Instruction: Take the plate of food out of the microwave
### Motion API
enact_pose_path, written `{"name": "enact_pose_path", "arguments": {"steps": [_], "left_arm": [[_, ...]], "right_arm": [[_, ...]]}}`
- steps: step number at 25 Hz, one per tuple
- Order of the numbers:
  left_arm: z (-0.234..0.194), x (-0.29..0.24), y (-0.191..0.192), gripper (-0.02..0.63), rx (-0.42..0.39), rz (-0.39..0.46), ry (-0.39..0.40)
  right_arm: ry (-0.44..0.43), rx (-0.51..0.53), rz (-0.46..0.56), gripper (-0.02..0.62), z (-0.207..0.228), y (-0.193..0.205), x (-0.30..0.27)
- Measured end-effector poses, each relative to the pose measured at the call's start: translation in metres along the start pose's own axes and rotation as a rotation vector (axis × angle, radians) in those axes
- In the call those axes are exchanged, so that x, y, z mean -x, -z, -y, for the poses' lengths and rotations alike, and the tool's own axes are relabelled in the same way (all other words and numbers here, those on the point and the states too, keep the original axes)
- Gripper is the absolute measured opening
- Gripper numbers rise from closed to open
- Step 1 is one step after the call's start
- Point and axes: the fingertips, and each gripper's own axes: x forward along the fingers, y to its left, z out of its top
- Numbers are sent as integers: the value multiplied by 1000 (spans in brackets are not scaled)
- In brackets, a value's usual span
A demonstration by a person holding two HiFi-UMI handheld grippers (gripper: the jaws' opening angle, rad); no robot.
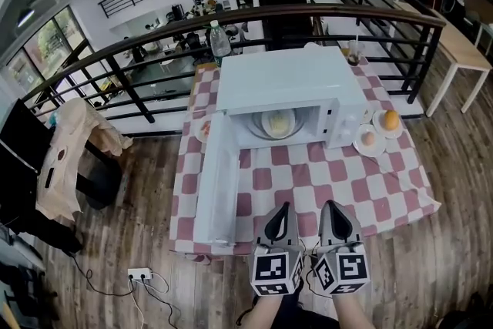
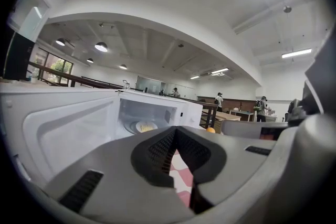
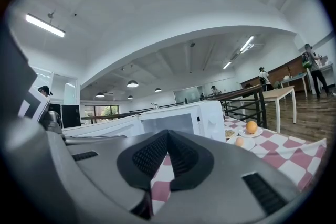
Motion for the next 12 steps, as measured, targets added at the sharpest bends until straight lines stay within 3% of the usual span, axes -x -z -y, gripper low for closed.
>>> {"name": "enact_pose_path", "arguments": {"steps": [12], "left_arm": [[-48,-71,-17,15,30,0,-21]], "right_arm": [[-12,-13,-26,-8,4,-4,-90]]}}
